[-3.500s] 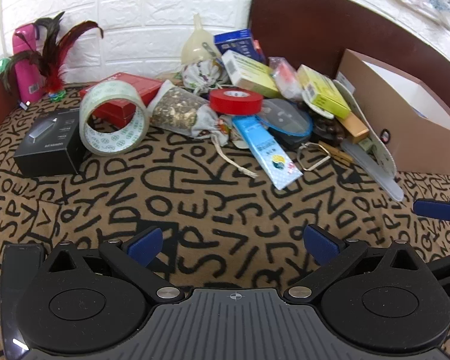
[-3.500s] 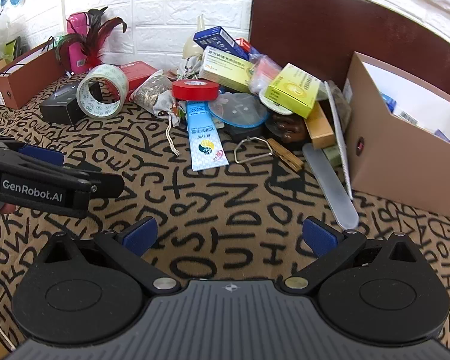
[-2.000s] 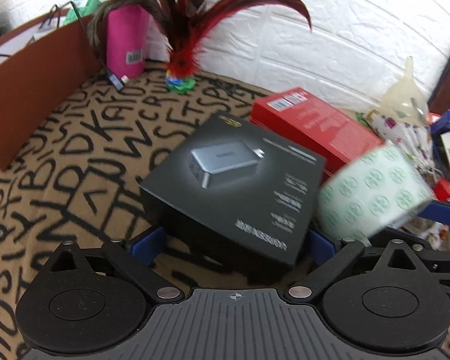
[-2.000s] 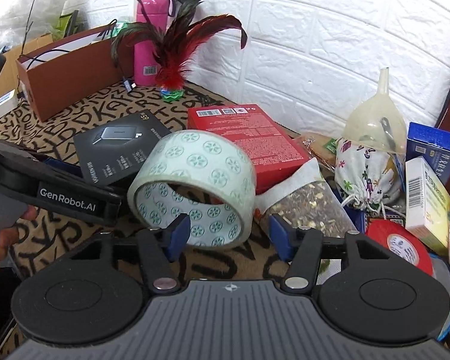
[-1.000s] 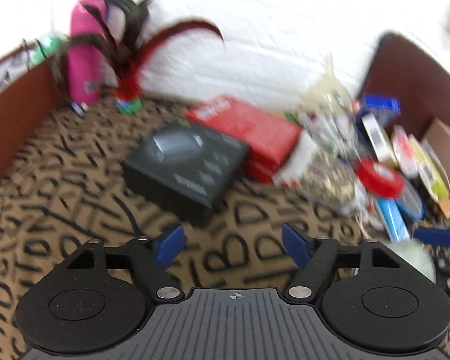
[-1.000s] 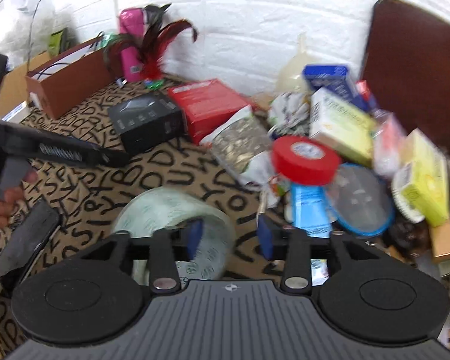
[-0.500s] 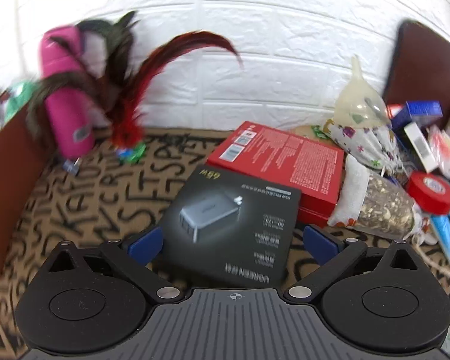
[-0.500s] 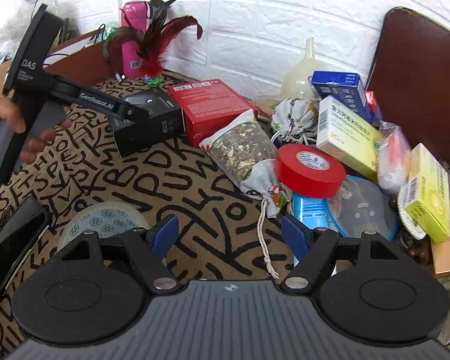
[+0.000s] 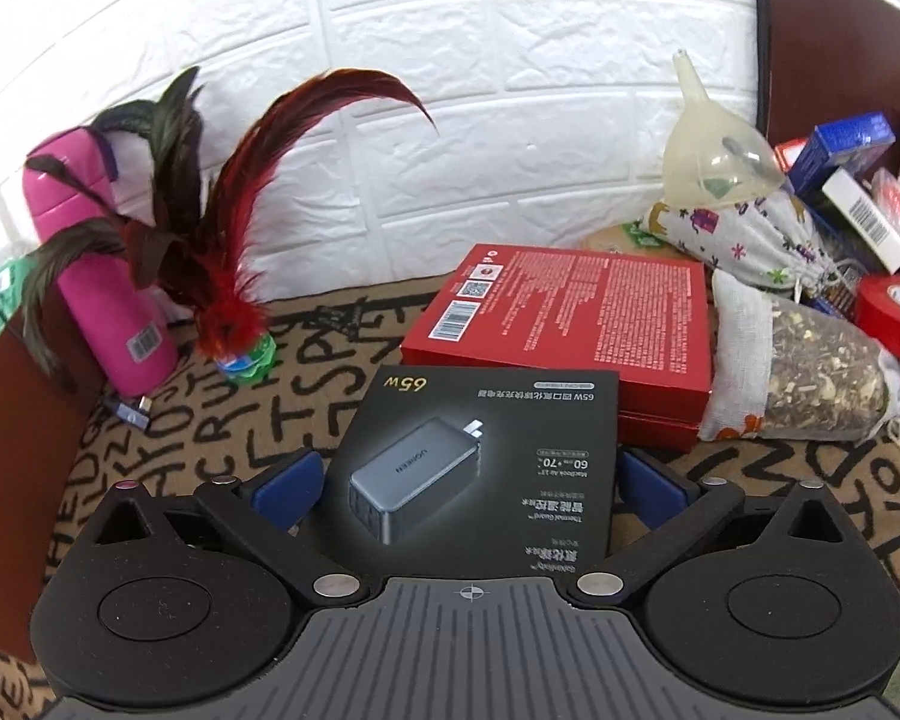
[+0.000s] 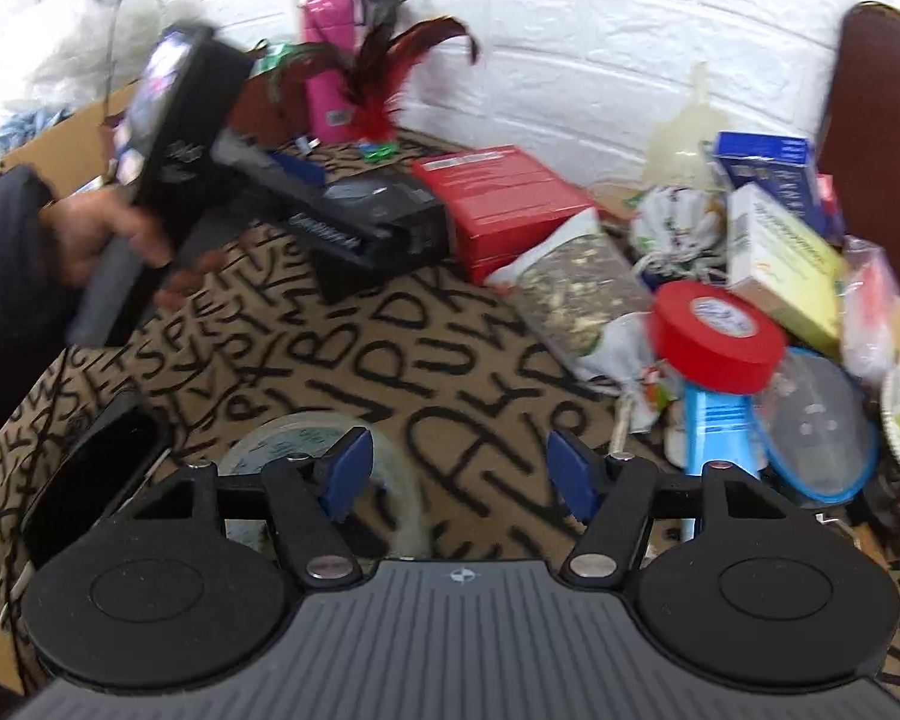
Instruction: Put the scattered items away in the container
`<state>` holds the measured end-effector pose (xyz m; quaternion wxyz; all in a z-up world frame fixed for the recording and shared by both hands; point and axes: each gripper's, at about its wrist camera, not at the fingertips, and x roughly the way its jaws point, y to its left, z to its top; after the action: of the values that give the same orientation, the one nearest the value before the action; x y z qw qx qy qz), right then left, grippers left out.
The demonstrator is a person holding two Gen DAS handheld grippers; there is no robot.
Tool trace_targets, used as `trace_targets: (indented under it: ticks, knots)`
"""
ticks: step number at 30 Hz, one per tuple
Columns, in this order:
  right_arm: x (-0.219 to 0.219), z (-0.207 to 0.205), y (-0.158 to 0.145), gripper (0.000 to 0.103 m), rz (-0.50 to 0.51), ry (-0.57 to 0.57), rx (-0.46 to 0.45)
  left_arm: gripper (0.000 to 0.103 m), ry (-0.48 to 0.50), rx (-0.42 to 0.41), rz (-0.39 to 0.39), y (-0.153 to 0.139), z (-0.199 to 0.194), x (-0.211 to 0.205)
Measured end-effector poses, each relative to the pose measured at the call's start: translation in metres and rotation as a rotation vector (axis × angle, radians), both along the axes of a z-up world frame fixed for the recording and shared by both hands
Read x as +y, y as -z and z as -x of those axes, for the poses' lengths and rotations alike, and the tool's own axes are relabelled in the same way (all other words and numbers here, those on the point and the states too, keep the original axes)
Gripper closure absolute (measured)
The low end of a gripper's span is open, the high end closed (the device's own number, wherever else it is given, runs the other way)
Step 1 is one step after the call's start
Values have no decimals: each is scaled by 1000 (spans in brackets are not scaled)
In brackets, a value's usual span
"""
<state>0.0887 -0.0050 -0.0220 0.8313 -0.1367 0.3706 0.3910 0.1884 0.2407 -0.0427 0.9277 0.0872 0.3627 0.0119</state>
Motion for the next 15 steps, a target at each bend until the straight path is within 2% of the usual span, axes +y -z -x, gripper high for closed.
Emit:
trace_targets:
  ticks: [3, 6, 9, 12, 15]
  knots:
    - [2, 2, 2, 34, 7, -13, 17, 0, 9, 29, -22, 0, -4, -3]
    - [4, 3, 5, 34, 24, -31, 34, 0, 11, 58, -8, -2, -4, -2]
    - [7, 0, 12, 34, 37, -33, 58, 0, 28, 53, 12, 0, 1, 2]
    - [7, 0, 17, 42, 42, -44, 95, 0, 47, 53, 19, -1, 8, 1]
    - [4, 3, 15, 41, 38, -45, 92, 0, 76, 47, 24, 0, 22, -6]
